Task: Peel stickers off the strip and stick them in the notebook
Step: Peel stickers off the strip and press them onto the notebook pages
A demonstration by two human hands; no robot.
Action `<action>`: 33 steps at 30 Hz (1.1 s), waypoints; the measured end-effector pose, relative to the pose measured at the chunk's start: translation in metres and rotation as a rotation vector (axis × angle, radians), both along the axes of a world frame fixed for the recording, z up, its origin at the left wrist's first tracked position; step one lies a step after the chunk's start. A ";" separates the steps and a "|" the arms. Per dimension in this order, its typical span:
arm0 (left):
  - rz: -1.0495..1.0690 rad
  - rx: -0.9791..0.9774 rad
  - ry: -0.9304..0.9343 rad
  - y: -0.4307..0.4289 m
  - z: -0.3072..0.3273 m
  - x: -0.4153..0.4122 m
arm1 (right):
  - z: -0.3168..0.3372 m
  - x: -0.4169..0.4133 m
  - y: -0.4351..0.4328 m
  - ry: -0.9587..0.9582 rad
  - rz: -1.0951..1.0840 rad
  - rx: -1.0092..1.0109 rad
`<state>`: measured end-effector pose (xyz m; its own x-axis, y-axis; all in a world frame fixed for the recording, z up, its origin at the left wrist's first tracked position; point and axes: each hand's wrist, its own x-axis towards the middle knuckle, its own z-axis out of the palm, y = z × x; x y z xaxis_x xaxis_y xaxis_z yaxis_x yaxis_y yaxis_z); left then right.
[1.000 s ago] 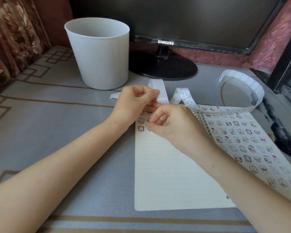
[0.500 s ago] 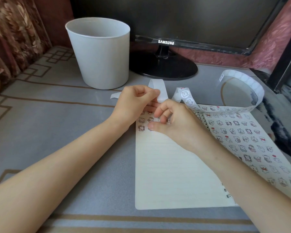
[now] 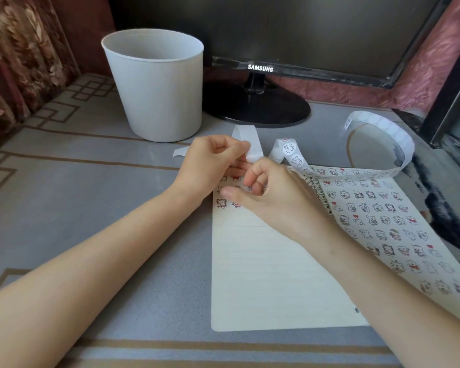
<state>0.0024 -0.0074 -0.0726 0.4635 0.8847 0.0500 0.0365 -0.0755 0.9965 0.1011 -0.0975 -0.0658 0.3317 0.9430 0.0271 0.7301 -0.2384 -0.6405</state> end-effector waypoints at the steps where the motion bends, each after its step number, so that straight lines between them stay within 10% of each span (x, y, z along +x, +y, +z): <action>1: 0.003 0.003 0.005 0.000 0.000 0.000 | 0.001 -0.002 0.000 -0.049 -0.003 -0.012; 18: -0.026 -0.054 -0.050 -0.002 0.003 0.000 | -0.007 0.010 0.003 0.067 0.059 0.051; 33: 0.019 -0.027 0.009 0.000 0.000 0.000 | 0.000 -0.006 0.003 -0.214 0.011 -0.002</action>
